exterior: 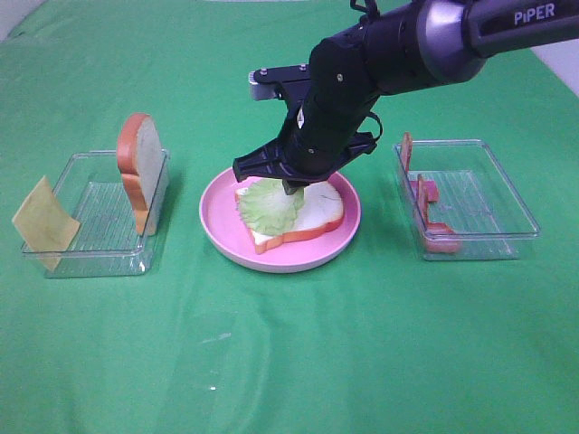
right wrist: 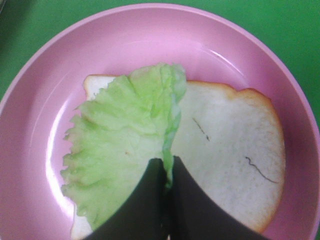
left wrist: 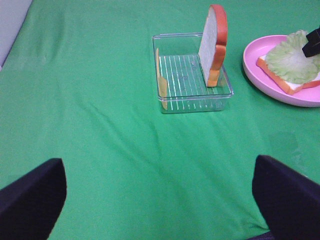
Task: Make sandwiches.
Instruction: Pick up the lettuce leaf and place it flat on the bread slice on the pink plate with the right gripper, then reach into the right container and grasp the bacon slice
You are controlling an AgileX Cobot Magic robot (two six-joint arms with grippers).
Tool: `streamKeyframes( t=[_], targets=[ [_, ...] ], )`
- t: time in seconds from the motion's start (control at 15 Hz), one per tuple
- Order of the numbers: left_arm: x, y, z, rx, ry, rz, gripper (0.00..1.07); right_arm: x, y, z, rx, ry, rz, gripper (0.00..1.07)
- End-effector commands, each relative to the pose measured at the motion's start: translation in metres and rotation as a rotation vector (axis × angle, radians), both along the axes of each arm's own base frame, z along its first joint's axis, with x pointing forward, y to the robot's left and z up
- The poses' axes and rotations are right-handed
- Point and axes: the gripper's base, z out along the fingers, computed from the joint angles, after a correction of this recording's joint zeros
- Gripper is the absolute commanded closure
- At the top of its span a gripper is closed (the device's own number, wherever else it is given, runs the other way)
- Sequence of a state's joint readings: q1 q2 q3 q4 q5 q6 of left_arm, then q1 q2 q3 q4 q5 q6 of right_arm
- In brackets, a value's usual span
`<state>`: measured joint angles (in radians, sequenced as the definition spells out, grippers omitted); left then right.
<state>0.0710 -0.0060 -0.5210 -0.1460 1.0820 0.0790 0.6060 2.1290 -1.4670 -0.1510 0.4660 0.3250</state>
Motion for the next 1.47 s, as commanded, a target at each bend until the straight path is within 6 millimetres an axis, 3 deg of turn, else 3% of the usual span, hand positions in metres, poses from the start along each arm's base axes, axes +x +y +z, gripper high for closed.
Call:
streamKeyframes(
  t=[0.07,0.13,0.2,0.27,0.33,0.8,1.13,1.2,1.27,1.47],
  targets=[
    [-0.002,0.000,-0.001,-0.007,-0.014,-0.001,0.14,-0.001,-0.002,0.001,-0.018,0.008,-0.004,1.04],
    [-0.002,0.000,-0.001,-0.007,-0.014,-0.001,0.14,-0.001,-0.002,0.001,-0.020,0.010,-0.004,0.90],
    [-0.002,0.000,-0.001,-0.007,-0.014,-0.001,0.14,-0.001,-0.002,0.001,-0.022,0.011,-0.001,0.68],
    [-0.002,0.000,-0.001,-0.007,-0.014,-0.001,0.14,-0.001,-0.002,0.002,-0.027,0.007,0.012,0.33],
    [-0.002,0.000,-0.001,-0.007,-0.014,-0.001,0.14,-0.001,-0.002,0.005,-0.028,0.000,0.017,0.08],
    [-0.002,0.000,-0.001,-0.007,-0.014,-0.001,0.14,-0.005,-0.006,0.049,-0.009,-0.086,0.058,0.10],
    [-0.002,0.000,-0.001,-0.007,-0.014,-0.001,0.14,-0.019,-0.026,0.096,-0.092,-0.116,0.085,0.10],
    [-0.002,0.000,-0.001,-0.007,-0.014,-0.001,0.14,-0.021,-0.033,0.105,-0.107,-0.113,0.070,0.10],
    [-0.002,0.000,-0.001,-0.007,-0.014,-0.001,0.14,-0.020,-0.057,0.120,-0.131,-0.102,0.021,0.10],
    [-0.002,0.000,-0.001,-0.007,-0.014,-0.001,0.14,-0.014,-0.116,0.136,-0.174,-0.013,-0.116,0.10]
  ],
)
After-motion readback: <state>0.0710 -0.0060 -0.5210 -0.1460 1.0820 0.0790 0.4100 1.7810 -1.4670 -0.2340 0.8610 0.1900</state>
